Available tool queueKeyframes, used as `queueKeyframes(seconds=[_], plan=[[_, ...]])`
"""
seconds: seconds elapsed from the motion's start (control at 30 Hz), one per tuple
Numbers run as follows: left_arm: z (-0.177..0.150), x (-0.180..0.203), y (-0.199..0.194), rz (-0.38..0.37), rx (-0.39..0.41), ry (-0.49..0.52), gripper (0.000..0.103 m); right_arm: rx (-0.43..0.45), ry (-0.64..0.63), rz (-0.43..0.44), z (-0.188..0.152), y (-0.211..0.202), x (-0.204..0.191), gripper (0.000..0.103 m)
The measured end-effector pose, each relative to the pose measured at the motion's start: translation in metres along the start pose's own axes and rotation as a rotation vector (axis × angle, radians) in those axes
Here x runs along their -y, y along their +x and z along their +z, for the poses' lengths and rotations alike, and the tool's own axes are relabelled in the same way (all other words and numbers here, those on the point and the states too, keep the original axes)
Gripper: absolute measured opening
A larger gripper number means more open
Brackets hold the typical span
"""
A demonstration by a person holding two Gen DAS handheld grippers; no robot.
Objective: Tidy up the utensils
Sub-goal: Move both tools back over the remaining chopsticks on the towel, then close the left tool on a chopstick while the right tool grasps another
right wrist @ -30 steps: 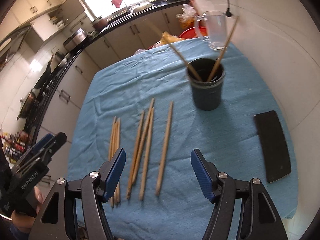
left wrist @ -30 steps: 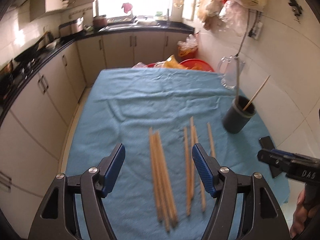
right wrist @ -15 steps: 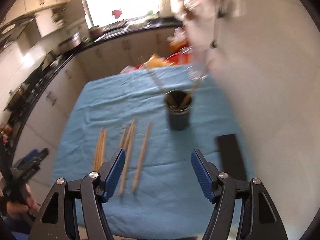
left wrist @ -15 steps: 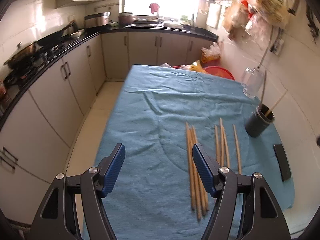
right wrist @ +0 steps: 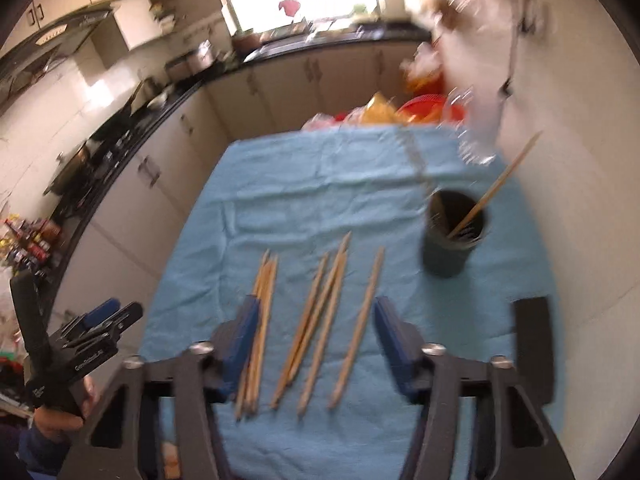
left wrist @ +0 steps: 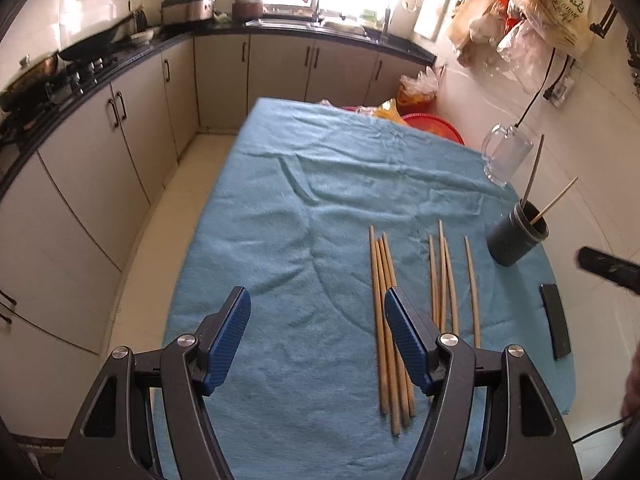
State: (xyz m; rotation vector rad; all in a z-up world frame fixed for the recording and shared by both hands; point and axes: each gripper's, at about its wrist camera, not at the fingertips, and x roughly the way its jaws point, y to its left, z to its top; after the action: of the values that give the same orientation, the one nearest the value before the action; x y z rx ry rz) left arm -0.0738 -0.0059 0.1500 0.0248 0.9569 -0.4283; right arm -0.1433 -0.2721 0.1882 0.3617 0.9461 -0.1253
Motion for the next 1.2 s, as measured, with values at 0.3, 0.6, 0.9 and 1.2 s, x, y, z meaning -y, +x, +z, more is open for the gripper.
queueKeyframes(seconds=[0.3,0.6,0.9,1.2], plan=[[0.002,0.009,0.025,-0.05,-0.05,0.041,0.068,-0.13,0.102,0.021,-0.014,0.066,0.025,0.034],[0.022,0.029,0.098,-0.191,-0.207,0.053,0.038,-0.145,0.133,-0.006,-0.022,0.066,0.034,0.034],[0.016,0.061,0.154,-0.156,-0.297,0.159,0.02,-0.125,0.15,-0.057,-0.032,0.05,0.05,0.034],[0.016,0.068,0.181,-0.104,-0.331,0.183,0.012,-0.134,0.184,-0.08,-0.041,0.045,0.067,0.034]])
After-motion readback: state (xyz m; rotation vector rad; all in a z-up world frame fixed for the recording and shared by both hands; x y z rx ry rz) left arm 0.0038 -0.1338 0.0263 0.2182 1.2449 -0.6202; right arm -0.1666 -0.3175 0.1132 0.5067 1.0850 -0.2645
